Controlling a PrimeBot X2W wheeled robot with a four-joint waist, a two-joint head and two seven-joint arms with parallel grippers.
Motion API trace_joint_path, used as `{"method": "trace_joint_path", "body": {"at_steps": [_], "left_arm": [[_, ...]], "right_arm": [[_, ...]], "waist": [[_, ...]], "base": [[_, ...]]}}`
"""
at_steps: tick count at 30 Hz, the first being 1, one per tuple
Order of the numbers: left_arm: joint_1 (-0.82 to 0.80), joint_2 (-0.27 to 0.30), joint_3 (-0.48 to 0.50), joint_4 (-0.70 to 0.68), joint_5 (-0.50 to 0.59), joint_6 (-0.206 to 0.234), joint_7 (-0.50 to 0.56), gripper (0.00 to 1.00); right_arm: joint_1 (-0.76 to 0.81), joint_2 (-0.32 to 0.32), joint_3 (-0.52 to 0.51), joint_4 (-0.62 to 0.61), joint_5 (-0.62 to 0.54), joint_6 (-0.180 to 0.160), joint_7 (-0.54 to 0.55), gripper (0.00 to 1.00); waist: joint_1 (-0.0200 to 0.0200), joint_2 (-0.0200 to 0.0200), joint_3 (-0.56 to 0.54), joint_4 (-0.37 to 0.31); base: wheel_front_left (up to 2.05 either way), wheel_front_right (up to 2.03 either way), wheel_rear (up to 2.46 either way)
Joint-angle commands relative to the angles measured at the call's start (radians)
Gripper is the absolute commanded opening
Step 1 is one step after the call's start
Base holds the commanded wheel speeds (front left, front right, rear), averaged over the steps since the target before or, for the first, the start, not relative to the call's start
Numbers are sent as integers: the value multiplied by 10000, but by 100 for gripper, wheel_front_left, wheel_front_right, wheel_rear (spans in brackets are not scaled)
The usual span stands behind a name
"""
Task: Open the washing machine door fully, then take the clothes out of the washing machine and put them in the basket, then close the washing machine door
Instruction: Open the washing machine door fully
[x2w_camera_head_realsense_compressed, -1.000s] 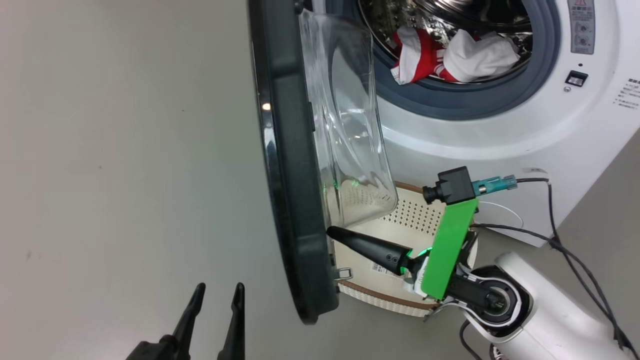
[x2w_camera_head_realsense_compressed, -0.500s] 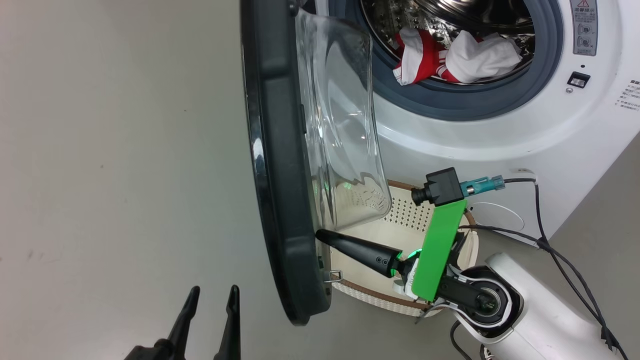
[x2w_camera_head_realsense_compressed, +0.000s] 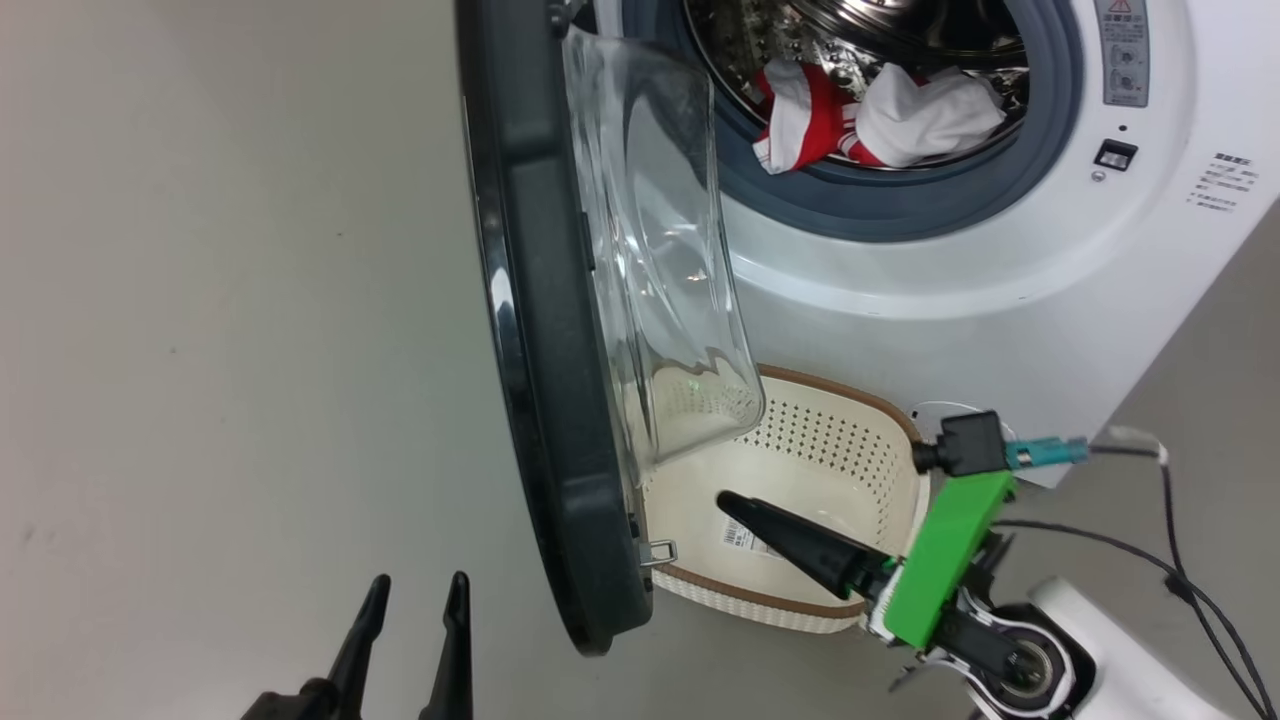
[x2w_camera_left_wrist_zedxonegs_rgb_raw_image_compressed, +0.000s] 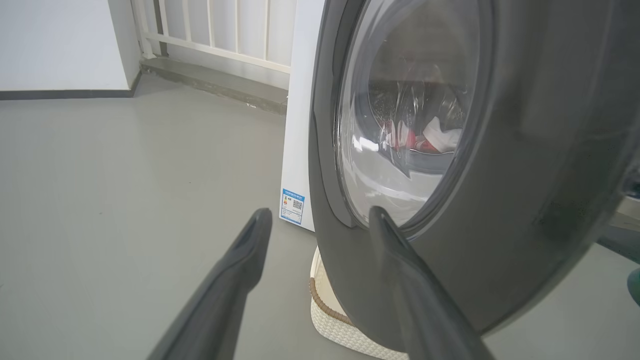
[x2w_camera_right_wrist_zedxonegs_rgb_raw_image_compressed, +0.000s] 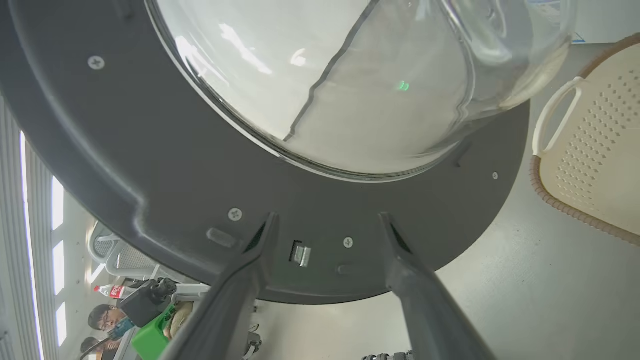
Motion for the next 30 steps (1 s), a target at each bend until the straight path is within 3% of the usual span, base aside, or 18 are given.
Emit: {"method": "trace_joint_path", "body": {"at_steps": [1, 10, 23, 27, 30], "left_arm": [[-221, 102, 366, -180, 61, -23, -120, 100], [-232, 102, 496, -80, 89, -61, -120, 100], [-130, 102, 641, 7, 103, -54, -120, 100], [-99, 102, 688, 31, 129, -75, -120, 100], [-97, 102, 730, 33, 136, -82, -120, 100]], "right_arm": [[132, -34, -13, -197, -72, 77, -162, 100], [995, -611, -133, 501, -490, 77, -1714, 100], [1285, -1148, 530, 1717, -1860, 77, -5242, 100], [1154, -1299, 663, 1960, -2790, 77, -5681, 100], [1152, -1149, -182, 1844, -3858, 77, -5713, 100]], "waist": [[0, -1, -28, -92], [0, -1, -104, -402], [0, -1, -254, -712], [0, -1, -299, -775], [0, -1, -301, -831]], "base": [[0, 0, 0], [0, 0, 0], [0, 0, 0], [0, 0, 0], [0, 0, 0]]}}
